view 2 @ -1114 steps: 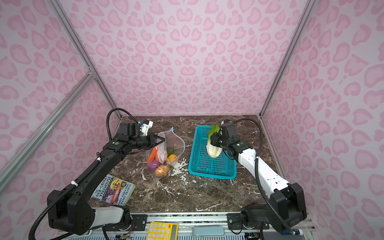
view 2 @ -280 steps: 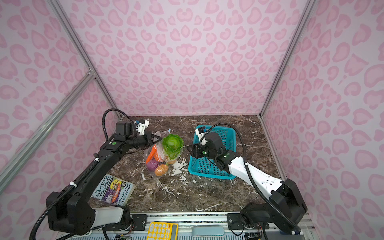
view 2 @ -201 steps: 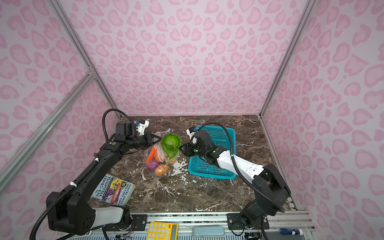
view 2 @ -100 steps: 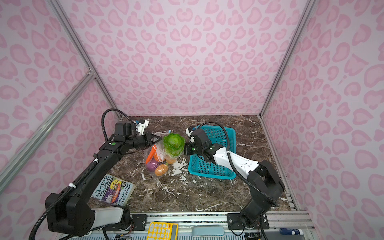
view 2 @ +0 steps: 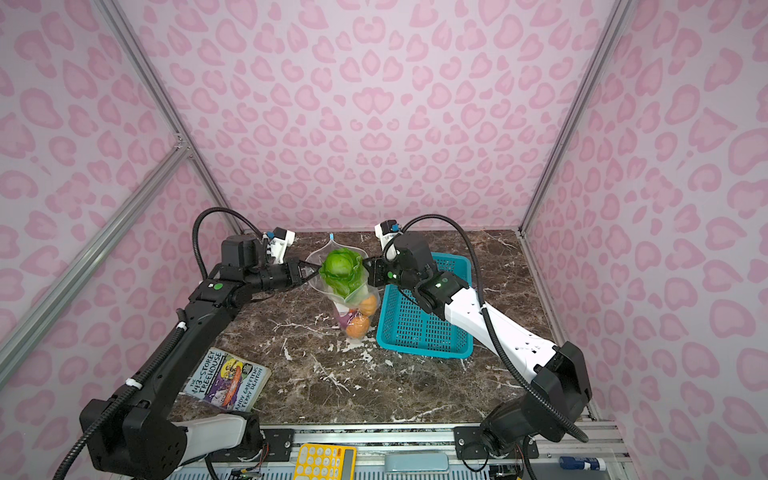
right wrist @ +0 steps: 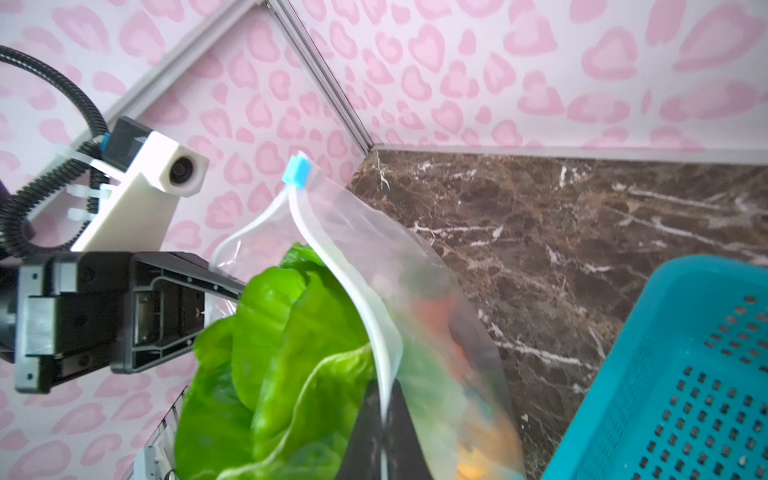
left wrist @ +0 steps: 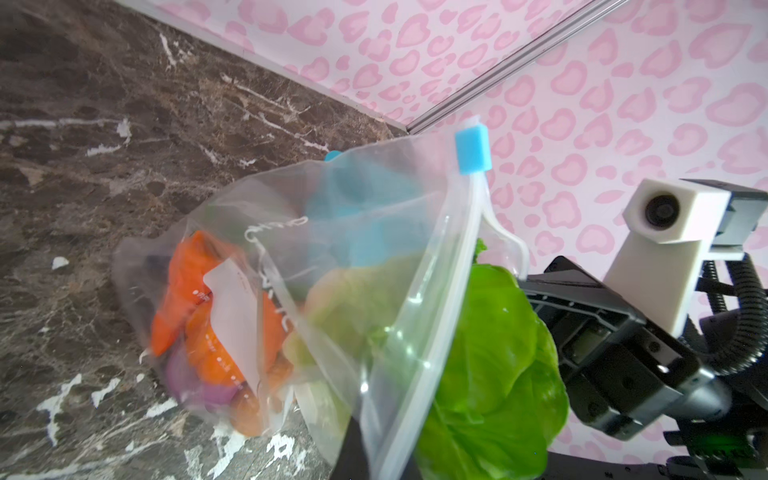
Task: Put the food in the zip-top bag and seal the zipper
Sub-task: 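Bring the right gripper to the bag mouth while the left gripper lifts the bag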
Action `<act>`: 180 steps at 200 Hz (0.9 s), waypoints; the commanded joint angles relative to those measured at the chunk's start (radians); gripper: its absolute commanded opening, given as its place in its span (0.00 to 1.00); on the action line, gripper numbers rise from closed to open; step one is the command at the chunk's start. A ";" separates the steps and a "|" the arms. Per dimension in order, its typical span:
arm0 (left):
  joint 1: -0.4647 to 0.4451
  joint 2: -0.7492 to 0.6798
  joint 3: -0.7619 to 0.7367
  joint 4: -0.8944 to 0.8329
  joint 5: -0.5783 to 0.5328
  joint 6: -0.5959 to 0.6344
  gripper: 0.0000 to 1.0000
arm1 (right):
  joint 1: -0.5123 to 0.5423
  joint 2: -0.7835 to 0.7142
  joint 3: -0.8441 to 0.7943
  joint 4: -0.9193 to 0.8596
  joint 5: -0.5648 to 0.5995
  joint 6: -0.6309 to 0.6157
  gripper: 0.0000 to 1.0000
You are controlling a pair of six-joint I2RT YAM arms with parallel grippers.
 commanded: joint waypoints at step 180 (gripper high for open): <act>-0.230 -0.190 -0.160 0.103 -0.173 -0.246 0.03 | -0.039 0.133 0.133 -0.121 0.043 -0.175 0.00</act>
